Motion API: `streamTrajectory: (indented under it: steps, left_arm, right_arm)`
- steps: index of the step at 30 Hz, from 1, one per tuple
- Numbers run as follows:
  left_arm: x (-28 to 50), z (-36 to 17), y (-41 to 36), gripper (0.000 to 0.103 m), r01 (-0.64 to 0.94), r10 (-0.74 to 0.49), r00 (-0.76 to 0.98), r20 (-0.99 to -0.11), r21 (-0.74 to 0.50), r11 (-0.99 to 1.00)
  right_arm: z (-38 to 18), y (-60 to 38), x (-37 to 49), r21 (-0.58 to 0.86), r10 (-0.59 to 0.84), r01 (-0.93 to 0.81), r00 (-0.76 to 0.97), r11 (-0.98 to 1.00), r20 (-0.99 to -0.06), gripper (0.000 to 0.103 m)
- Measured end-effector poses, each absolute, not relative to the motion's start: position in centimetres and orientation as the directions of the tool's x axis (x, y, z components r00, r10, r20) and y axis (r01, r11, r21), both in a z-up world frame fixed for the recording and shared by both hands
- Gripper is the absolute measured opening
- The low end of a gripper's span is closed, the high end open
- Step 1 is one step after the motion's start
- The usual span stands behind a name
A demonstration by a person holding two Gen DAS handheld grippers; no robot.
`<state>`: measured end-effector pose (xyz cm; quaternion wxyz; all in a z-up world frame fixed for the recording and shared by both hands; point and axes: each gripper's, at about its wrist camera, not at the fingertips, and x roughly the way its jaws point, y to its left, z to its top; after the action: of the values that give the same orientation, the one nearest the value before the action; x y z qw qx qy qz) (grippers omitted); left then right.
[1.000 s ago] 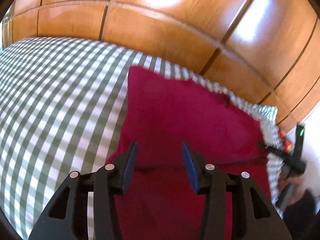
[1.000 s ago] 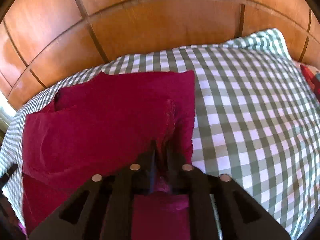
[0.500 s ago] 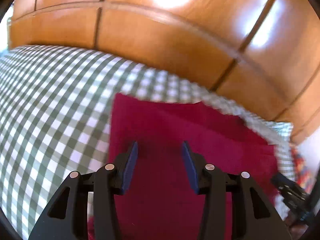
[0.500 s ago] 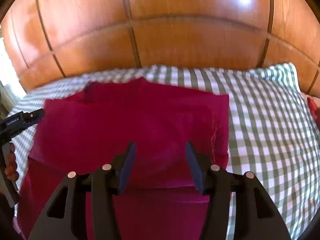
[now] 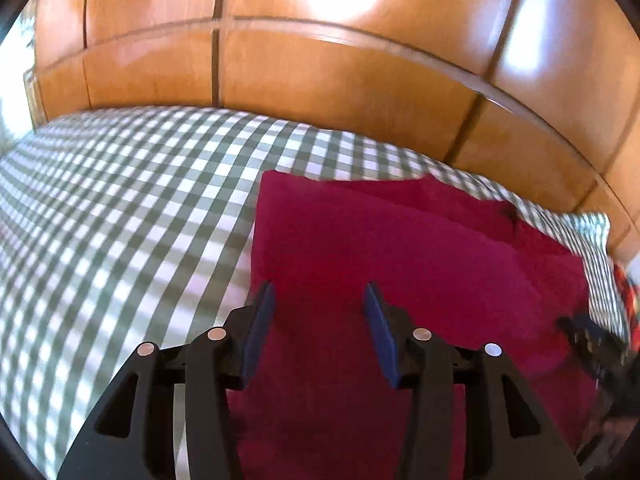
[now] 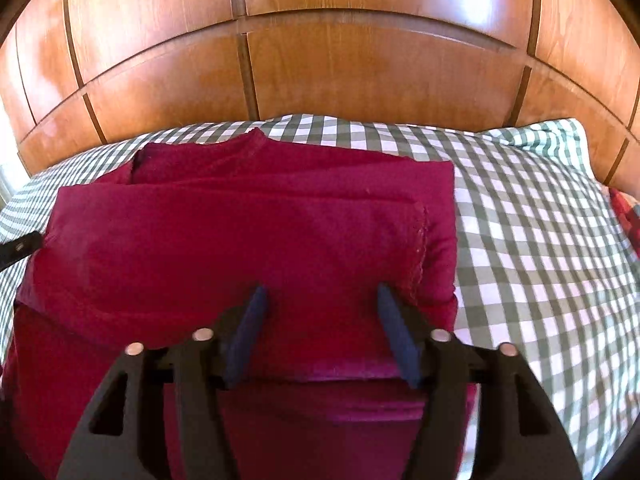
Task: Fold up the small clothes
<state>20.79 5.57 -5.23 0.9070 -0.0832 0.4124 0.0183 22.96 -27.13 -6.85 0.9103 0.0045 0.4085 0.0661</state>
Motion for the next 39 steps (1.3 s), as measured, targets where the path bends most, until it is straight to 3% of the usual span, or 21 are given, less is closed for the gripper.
streamTrajectory:
  steps: [5, 9, 19, 23, 35, 39]
  left_arm:
    - [17.1, -5.4, 4.3, 0.046, -0.071, 0.002, 0.665, -0.746, -0.061, 0.996]
    - [17.6, -7.7, 4.4, 0.047, -0.082, 0.026, 0.620, -0.784, -0.032, 0.996]
    - [12.8, -4.0, 4.7, 0.048, -0.079, -0.013, 0.670, -0.742, -0.089, 0.993]
    - [10.3, -3.1, 4.6, 0.055, -0.072, -0.020, 0.682, -0.731, -0.094, 0.993]
    - [4.3, -2.7, 5.1, 0.055, -0.063, -0.011, 0.685, -0.728, -0.075, 0.995]
    - [2.8, -3.3, 5.7, 0.063, -0.075, -0.005, 0.671, -0.742, -0.074, 0.994]
  right_arm:
    - [-6.2, -26.9, 20.5, 0.091, 0.138, -0.106, 0.668, 0.990, -0.731, 0.080]
    - [-7.9, -26.4, 20.6, 0.044, 0.090, -0.087, 0.646, 0.995, -0.758, 0.091]
    - [-6.0, -27.8, 16.8, 0.089, 0.116, -0.074, 0.649, 0.993, -0.752, 0.093]
    - [-6.6, -29.7, 13.7, 0.107, 0.110, -0.041, 0.627, 0.993, -0.771, 0.093]
    - [-8.6, -35.5, 6.2, 0.215, 0.147, 0.060, 0.553, 0.975, -0.820, 0.093]
    - [-8.7, -35.7, 4.1, 0.249, 0.194, 0.032, 0.534, 0.968, -0.823, 0.093]
